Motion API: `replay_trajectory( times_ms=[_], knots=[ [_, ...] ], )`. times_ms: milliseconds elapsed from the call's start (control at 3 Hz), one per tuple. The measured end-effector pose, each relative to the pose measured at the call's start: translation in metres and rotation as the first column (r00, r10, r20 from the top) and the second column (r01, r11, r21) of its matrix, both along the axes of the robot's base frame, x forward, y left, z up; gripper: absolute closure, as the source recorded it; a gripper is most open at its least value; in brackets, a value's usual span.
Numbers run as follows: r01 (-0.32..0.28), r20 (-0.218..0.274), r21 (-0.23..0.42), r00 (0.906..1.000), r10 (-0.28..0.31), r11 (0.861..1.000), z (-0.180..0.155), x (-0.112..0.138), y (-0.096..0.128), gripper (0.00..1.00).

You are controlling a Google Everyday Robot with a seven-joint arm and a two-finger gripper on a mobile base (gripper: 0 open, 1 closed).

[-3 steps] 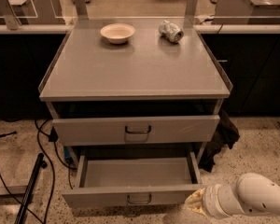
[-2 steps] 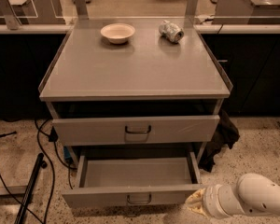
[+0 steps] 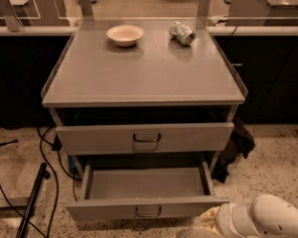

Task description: Close middle drawer

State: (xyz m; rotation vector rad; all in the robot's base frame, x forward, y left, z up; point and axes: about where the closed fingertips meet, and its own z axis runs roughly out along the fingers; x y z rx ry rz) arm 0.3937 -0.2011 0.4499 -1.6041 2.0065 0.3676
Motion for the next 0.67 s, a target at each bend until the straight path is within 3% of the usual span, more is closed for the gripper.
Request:
replay_trajectory(
  times_ms=[667],
  knots=[
    [-0.022, 0.101, 0.06, 0.9948, 0.016, 0.998, -0.033, 0.012, 0.005, 1.0]
  ],
)
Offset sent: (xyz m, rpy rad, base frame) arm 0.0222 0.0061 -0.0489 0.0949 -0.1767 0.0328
